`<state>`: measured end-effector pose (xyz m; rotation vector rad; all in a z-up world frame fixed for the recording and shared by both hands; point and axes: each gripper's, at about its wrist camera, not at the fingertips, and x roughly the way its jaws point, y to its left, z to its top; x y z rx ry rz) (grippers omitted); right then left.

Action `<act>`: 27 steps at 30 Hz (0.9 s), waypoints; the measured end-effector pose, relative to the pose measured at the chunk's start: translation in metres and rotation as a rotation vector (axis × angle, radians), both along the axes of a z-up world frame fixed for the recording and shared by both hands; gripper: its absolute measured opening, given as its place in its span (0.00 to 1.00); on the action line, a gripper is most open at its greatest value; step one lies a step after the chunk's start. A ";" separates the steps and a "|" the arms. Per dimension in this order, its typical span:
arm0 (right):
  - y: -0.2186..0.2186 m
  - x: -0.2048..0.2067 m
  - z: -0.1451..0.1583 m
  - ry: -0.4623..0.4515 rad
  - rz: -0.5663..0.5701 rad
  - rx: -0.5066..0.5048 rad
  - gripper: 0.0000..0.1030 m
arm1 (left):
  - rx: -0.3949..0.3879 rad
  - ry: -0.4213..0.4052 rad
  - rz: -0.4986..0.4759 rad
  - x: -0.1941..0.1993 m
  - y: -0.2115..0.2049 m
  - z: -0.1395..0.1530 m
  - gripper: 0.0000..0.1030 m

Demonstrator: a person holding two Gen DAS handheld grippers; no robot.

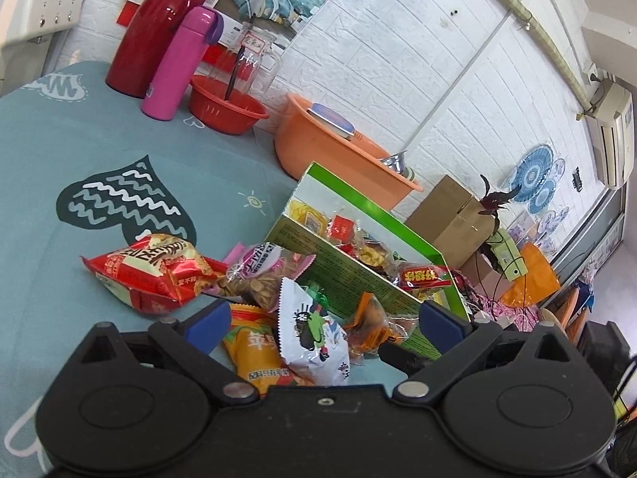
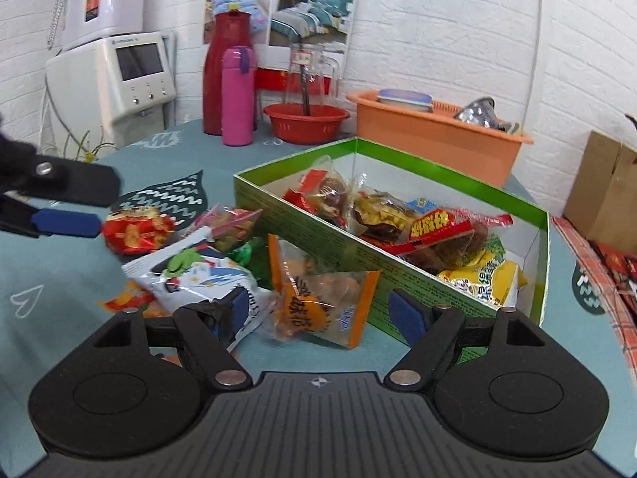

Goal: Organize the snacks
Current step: 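Reach the right gripper to the clear orange-label bag and grasp it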

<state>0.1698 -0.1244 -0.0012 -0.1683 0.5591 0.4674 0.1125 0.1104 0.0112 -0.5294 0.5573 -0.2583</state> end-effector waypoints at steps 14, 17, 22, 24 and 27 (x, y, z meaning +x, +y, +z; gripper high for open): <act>0.002 0.023 -0.017 0.067 -0.020 0.082 1.00 | -0.003 0.011 0.040 0.002 0.012 0.001 1.00; 0.001 0.023 -0.016 0.062 -0.013 0.090 0.83 | -0.005 0.015 0.047 0.002 0.013 0.001 1.00; -0.006 0.019 -0.013 0.060 -0.005 0.098 0.73 | 0.000 0.009 0.044 0.000 0.011 0.003 1.00; -0.012 0.012 -0.010 0.055 -0.005 0.108 0.73 | 0.007 0.003 0.036 0.000 0.008 0.005 1.00; -0.029 -0.002 -0.001 0.042 -0.017 0.139 0.74 | 0.032 -0.004 0.013 0.001 -0.001 0.010 1.00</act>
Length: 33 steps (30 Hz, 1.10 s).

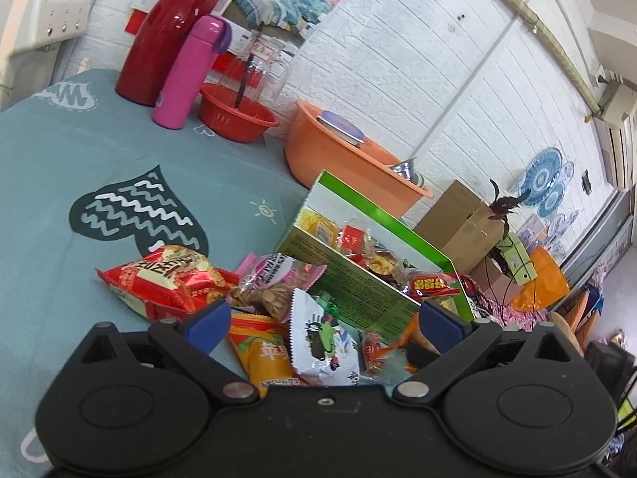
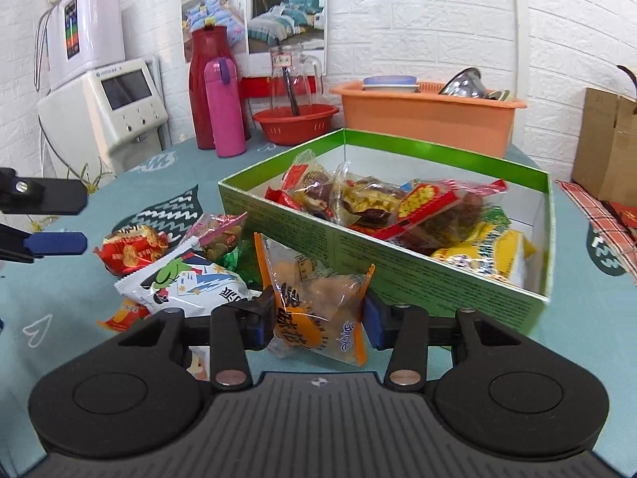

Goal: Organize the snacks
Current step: 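Reach the right gripper to the clear orange-label bag and grasp it, then grasp the red-wrapped candy stick with the left gripper while the right carries its bag toward the box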

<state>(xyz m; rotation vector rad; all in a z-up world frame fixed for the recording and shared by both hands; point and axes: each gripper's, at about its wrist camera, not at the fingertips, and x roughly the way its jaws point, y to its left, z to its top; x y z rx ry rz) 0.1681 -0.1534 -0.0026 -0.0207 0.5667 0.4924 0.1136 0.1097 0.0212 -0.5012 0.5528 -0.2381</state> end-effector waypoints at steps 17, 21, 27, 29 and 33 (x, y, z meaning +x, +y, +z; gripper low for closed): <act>-0.106 -0.052 0.023 -0.059 -0.190 0.105 0.75 | 0.347 0.068 -0.230 0.078 -0.147 -0.030 0.89; -0.117 -0.055 0.020 -0.056 -0.194 0.118 0.76 | 0.415 0.096 -0.224 0.088 -0.158 -0.045 0.85; -0.121 -0.050 0.014 -0.037 -0.187 0.142 0.76 | 0.513 0.094 -0.229 0.096 -0.169 -0.054 0.85; -0.121 -0.051 0.013 -0.037 -0.182 0.146 0.76 | 0.579 0.095 -0.226 0.098 -0.174 -0.059 0.80; -0.123 -0.053 0.013 -0.040 -0.182 0.156 0.76 | 0.590 0.099 -0.252 0.099 -0.177 -0.062 0.66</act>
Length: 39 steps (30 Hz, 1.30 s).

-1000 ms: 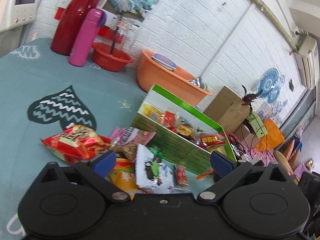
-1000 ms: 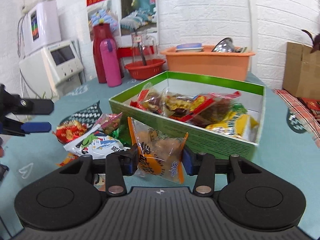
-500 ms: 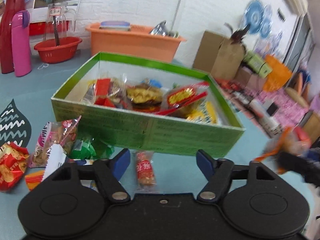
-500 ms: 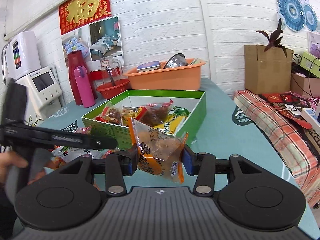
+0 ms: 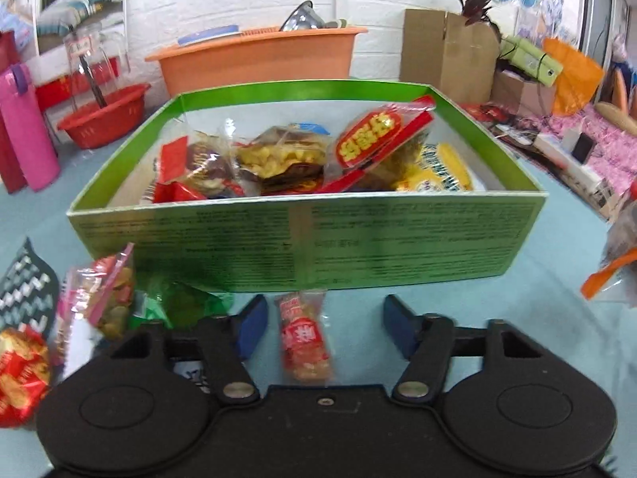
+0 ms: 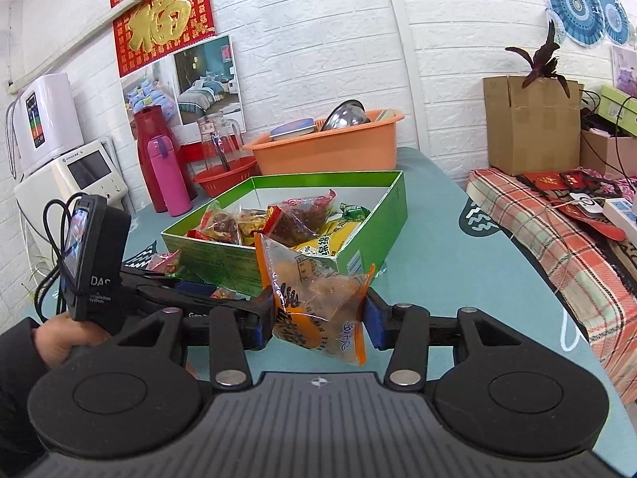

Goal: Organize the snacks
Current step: 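Grasp the red-wrapped candy stick with the left gripper while the right carries its bag toward the box, then lower both held snacks into the green box and open both grippers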

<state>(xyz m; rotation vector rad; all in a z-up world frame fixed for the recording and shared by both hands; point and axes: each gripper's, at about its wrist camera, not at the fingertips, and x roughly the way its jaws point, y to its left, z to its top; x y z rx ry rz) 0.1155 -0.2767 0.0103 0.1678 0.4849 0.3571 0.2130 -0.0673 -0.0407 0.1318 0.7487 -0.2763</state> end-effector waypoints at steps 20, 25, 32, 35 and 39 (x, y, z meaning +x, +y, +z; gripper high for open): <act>0.026 0.026 0.033 -0.117 0.053 -0.037 0.76 | -0.430 -0.137 -0.043 -0.017 0.038 0.088 0.30; 0.051 0.064 0.042 -0.176 0.066 -0.104 0.76 | -0.505 -0.161 0.045 0.021 0.049 0.099 0.30; 0.068 0.125 0.038 -0.186 0.021 -0.159 0.76 | -0.548 -0.109 0.097 0.062 0.066 0.087 0.30; 0.076 0.141 0.029 -0.172 0.028 -0.174 0.77 | -0.541 -0.092 0.091 0.072 0.068 0.078 0.30; 0.086 0.155 0.013 -0.138 0.057 -0.225 0.90 | -0.520 -0.091 0.093 0.080 0.068 0.068 0.91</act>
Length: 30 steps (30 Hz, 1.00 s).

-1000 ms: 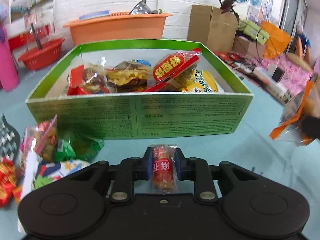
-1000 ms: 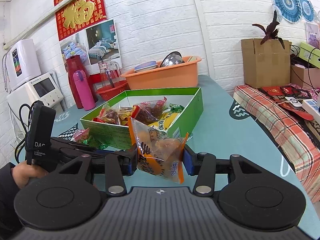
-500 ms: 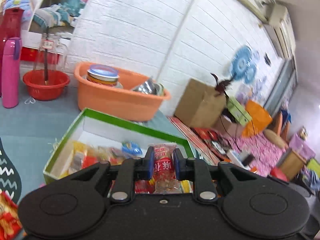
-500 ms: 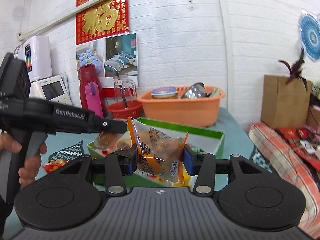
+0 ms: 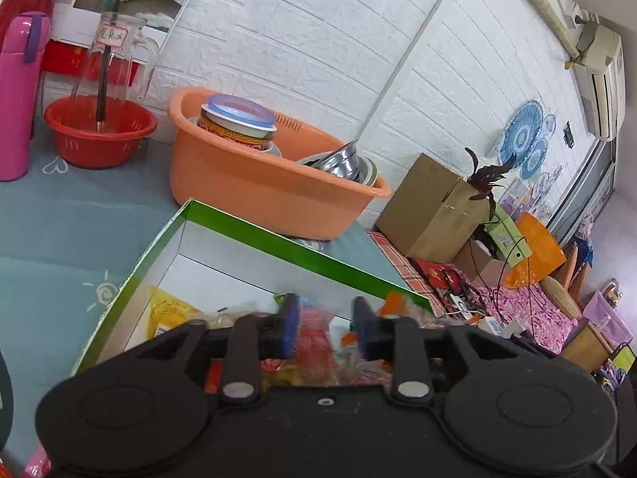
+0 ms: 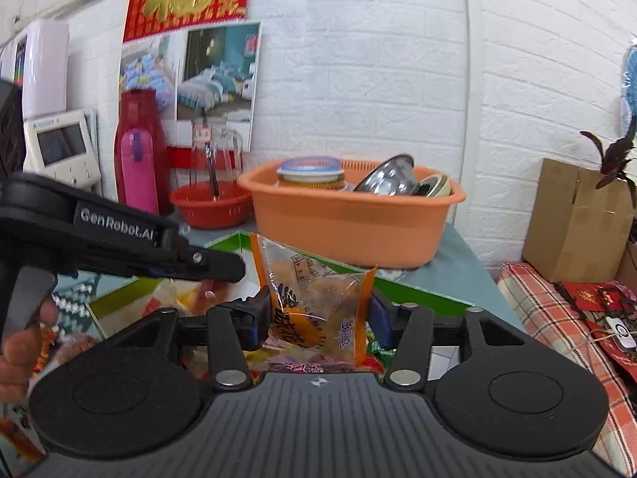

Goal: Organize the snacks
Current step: 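Lower both held snacks into the green box and open both grippers, then withdraw both grippers from the box toward the white chip bag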

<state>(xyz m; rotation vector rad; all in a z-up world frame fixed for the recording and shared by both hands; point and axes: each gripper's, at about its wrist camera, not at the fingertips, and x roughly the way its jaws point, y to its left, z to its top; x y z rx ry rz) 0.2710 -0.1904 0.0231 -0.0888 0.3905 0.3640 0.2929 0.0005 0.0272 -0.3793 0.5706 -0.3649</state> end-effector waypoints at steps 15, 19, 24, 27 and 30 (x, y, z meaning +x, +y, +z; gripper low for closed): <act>-0.027 -0.089 0.032 -0.056 -0.058 0.026 1.00 | -0.074 -0.046 0.041 -0.108 0.019 0.031 1.00; -0.036 -0.135 0.038 -0.049 -0.056 0.051 1.00 | -0.063 -0.045 0.035 -0.153 0.023 0.025 1.00; -0.039 -0.168 0.032 -0.023 -0.063 0.044 1.00 | -0.062 -0.006 0.035 -0.185 0.027 0.007 1.00; -0.037 -0.172 0.026 0.001 -0.086 0.026 1.00 | -0.078 0.031 0.039 -0.195 0.035 -0.005 1.00; -0.034 -0.173 0.019 0.043 -0.104 0.040 1.00 | -0.074 0.048 0.065 -0.204 0.044 -0.011 1.00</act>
